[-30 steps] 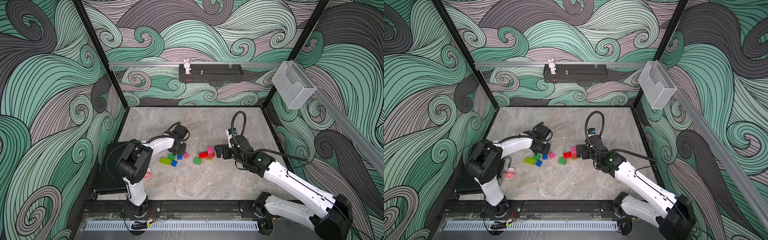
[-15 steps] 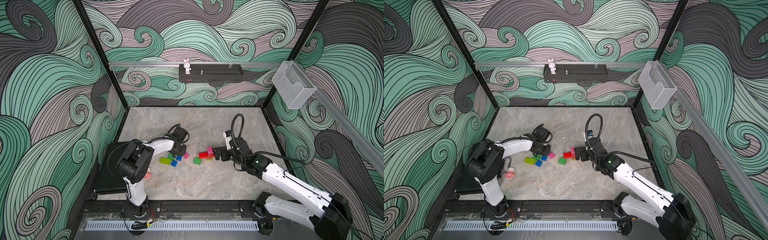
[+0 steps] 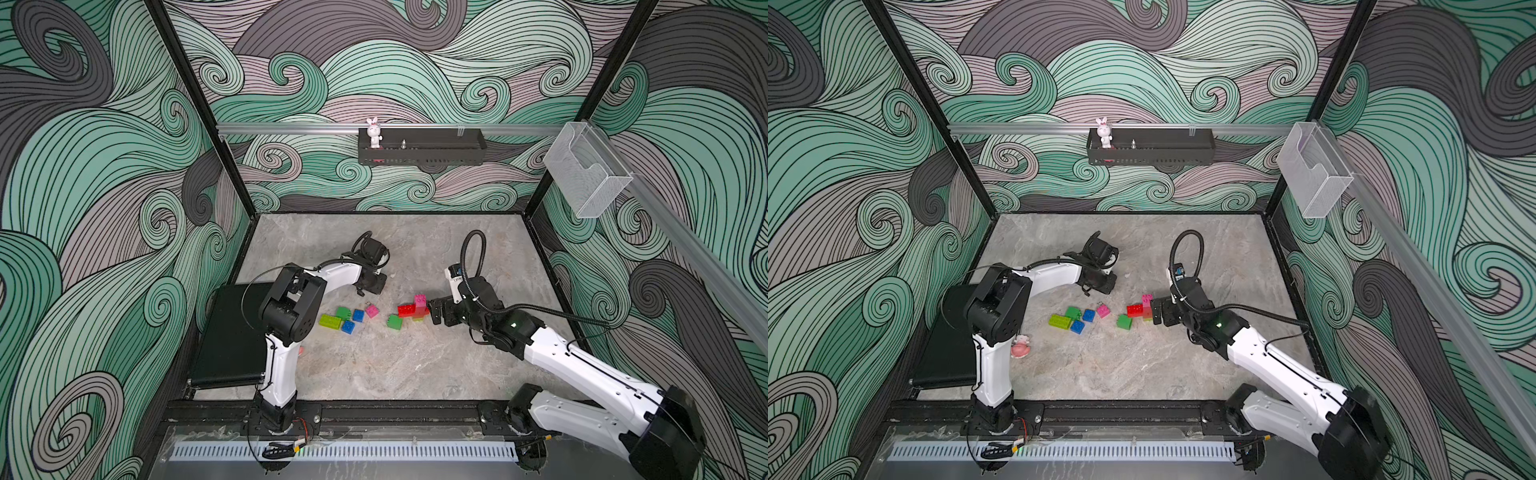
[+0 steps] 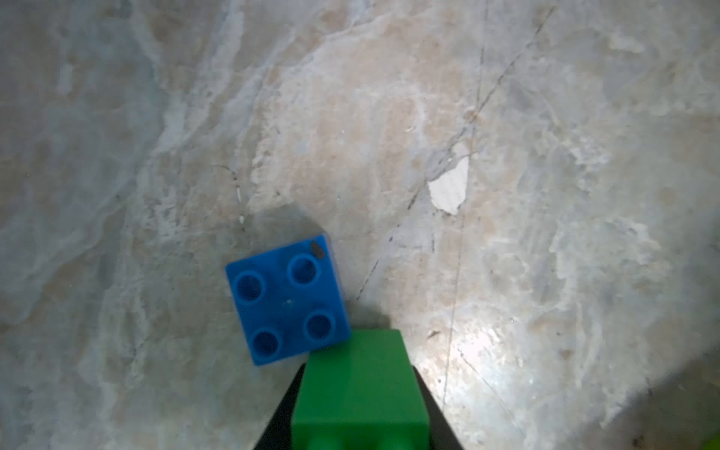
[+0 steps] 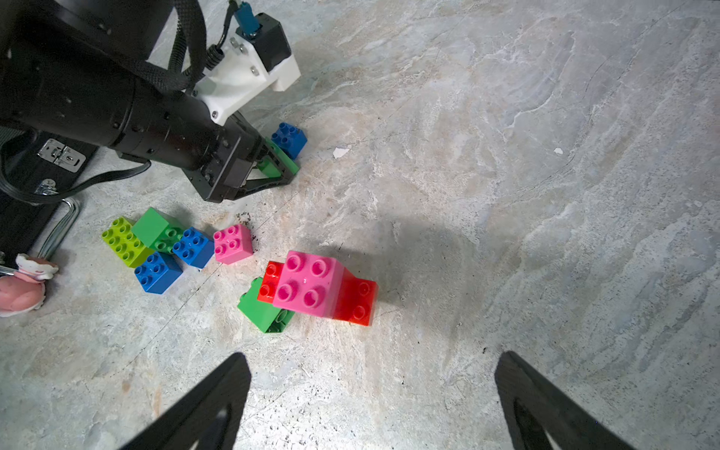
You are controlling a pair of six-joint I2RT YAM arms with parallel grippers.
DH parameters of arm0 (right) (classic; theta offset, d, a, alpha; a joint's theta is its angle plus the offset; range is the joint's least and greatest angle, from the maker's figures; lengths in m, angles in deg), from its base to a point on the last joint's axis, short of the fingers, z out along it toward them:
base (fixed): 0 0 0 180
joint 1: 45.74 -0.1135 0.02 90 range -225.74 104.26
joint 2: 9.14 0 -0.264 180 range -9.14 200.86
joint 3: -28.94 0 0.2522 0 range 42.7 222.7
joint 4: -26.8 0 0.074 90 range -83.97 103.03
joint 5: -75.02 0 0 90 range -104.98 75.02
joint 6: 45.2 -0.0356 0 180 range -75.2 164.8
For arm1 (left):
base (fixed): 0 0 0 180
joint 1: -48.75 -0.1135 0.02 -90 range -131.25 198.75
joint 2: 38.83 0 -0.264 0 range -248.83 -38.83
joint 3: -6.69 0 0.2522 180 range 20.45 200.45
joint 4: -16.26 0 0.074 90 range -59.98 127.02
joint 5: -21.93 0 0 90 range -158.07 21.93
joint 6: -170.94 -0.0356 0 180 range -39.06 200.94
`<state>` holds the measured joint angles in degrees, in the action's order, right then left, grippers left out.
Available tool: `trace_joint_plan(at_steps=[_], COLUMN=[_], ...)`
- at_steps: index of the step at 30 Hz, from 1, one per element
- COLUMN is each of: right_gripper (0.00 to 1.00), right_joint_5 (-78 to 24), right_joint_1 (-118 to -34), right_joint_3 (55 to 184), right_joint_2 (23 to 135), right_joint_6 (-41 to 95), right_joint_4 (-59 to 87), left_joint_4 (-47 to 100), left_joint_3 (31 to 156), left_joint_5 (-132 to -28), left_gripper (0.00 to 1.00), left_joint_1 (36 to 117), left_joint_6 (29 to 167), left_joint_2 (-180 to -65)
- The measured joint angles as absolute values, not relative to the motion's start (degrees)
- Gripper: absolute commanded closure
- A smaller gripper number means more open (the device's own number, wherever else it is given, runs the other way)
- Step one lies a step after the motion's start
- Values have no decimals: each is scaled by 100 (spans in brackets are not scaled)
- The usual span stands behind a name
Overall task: Assemble the number 4 with lego
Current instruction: Move the lego brick at the center of the board.
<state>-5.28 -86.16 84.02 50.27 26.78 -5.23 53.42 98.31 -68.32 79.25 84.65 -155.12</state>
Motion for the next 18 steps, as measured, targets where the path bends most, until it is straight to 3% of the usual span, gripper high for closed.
trace_joint_plan(at_steps=[7, 12, 18], right_gripper=[1, 1, 1], right_joint_5=[-467, -452, -437], right_joint_1=[-8616, -8616, -8614], right_joint_3=[8387, 8249, 8081], right_joint_2=[4837, 4734, 4577], right_joint_6=[2789, 2835, 2923], right_joint_4=[-562, -566, -551], left_joint_4=[4861, 3766, 2113], left_joint_3=[9206, 8072, 6891], left_joint_5=[-7057, -7105, -7094], left_gripper=[28, 1, 3], left_joint_1=[7925, 7923, 7886], left_joint_6=[8255, 8367, 8439], left_joint_2=[-15149, -14504, -13947])
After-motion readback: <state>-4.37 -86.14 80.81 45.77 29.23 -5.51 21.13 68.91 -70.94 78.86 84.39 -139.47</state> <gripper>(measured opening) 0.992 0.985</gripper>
